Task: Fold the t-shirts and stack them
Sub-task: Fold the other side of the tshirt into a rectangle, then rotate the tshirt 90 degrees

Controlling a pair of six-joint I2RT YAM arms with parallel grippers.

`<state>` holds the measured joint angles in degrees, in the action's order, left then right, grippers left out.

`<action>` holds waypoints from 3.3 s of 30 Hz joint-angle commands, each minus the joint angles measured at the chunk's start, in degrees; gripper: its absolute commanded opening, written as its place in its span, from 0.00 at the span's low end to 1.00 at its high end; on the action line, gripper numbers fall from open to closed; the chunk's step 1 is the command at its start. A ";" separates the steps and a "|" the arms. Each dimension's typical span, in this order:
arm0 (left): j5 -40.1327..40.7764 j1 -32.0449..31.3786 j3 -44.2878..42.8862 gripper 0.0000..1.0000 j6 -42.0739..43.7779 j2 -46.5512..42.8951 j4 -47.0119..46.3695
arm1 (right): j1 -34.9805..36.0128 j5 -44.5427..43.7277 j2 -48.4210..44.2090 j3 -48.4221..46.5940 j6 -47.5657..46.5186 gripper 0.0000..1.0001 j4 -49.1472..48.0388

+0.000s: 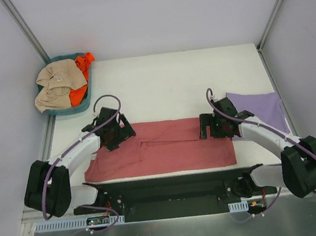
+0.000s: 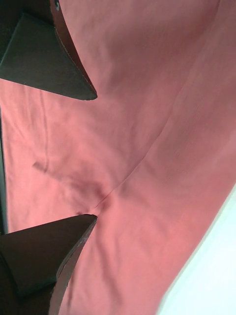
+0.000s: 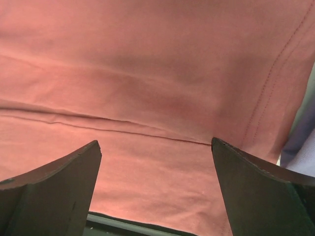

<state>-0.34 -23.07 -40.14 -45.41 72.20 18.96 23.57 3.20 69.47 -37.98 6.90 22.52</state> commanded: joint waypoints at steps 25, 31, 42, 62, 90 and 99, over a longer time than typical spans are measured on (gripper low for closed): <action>-2.73 4.96 -44.13 0.99 5.24 46.16 0.11 | 10.78 2.25 -8.64 14.59 17.07 0.96 -1.87; -9.39 5.14 -60.98 0.99 3.93 59.17 0.81 | 26.58 3.47 -10.50 17.15 28.69 0.96 -7.21; -23.74 6.02 -88.52 0.99 7.42 74.57 3.27 | 47.44 4.28 15.60 -11.05 14.74 0.96 -6.28; -18.65 6.02 -49.27 0.99 16.06 40.48 2.66 | 31.46 -4.17 -0.40 -2.28 12.44 0.96 -2.13; -30.51 10.50 -88.89 0.99 11.57 74.76 9.52 | 31.97 8.58 16.41 -8.69 9.20 0.96 -9.35; -30.69 10.41 -74.24 0.99 19.03 49.31 9.51 | 32.33 -1.60 -3.17 -8.53 -0.30 0.96 -6.34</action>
<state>-32.27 -13.02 -121.64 -31.92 139.52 27.22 55.70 9.02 79.24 -46.26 12.58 15.66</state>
